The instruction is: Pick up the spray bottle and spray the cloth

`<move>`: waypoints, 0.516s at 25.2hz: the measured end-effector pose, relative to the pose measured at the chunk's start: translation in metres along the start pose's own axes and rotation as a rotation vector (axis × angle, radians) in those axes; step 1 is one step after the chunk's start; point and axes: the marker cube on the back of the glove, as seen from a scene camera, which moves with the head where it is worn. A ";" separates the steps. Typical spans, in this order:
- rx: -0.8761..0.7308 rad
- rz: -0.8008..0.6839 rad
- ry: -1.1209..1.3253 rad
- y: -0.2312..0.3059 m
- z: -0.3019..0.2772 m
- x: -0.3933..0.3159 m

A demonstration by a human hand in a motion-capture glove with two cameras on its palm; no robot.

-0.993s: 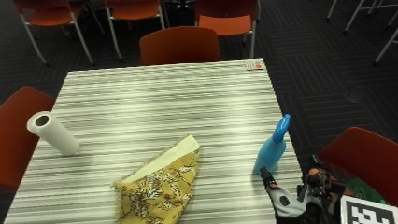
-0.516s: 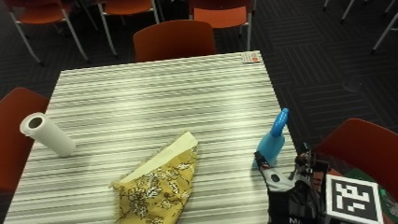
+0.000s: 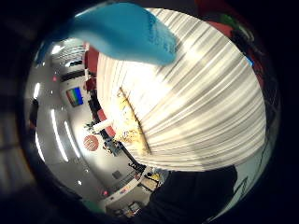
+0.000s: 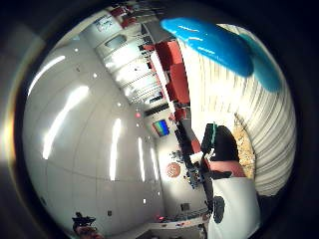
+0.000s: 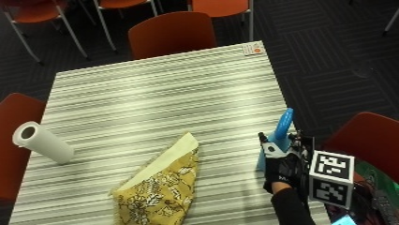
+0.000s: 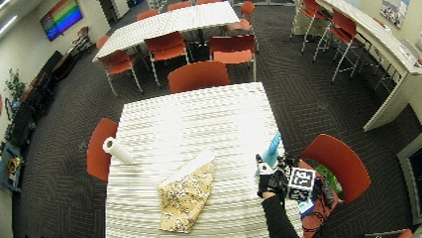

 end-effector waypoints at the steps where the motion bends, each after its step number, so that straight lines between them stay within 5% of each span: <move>1: 0.009 0.004 0.013 -0.005 0.002 0.001; 13: 0.096 -0.032 -0.009 -0.037 -0.004 0.003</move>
